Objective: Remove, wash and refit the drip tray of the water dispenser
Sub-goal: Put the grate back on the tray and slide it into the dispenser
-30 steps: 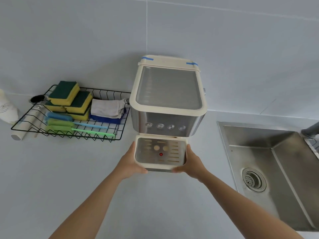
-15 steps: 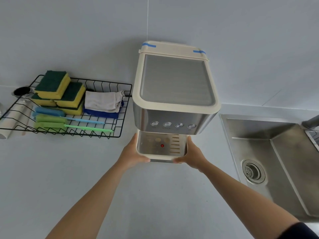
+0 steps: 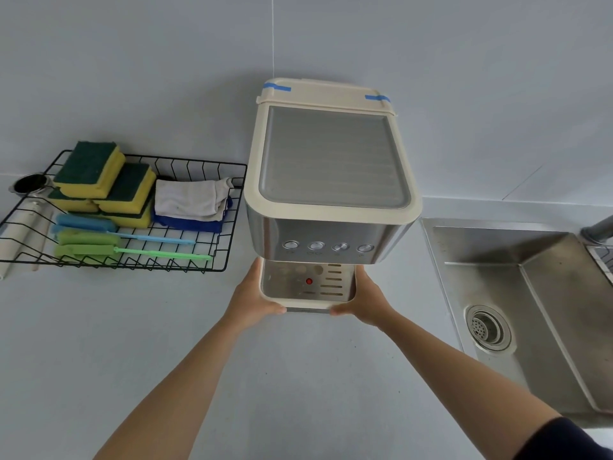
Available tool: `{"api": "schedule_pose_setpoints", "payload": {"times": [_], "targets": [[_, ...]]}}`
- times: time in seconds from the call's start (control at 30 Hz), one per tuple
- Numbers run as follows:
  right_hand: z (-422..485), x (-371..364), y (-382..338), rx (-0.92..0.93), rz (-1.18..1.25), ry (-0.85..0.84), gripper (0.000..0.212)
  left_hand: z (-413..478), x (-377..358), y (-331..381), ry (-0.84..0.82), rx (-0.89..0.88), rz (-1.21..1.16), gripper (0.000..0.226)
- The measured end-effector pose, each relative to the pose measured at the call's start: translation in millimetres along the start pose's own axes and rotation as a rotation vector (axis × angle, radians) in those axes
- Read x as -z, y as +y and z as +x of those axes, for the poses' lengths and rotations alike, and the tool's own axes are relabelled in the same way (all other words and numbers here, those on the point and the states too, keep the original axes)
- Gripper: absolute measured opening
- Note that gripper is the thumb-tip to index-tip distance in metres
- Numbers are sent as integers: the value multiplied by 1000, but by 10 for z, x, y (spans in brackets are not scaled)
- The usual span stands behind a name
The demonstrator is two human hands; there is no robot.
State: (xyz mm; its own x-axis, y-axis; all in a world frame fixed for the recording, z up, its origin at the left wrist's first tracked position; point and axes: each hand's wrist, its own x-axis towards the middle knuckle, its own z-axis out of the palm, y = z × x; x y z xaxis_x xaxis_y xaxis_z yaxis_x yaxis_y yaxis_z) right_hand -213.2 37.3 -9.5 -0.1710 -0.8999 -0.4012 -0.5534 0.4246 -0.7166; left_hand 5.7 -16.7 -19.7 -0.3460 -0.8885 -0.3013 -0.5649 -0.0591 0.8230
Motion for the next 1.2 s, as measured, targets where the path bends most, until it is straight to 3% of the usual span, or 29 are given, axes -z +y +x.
{"api": "schedule_pose_setpoints", "payload": {"times": [0.57, 0.77, 1.2], "targets": [[31, 3, -5, 12, -26, -17, 77, 29, 4, -21, -15, -16, 23, 95], [-22, -8, 13, 30, -5, -25, 78, -36, -20, -44, -22, 3, 0, 110], [-137, -85, 80, 27, -2, -18, 86, -184, -42, -60, -21, -29, -17, 104]]}}
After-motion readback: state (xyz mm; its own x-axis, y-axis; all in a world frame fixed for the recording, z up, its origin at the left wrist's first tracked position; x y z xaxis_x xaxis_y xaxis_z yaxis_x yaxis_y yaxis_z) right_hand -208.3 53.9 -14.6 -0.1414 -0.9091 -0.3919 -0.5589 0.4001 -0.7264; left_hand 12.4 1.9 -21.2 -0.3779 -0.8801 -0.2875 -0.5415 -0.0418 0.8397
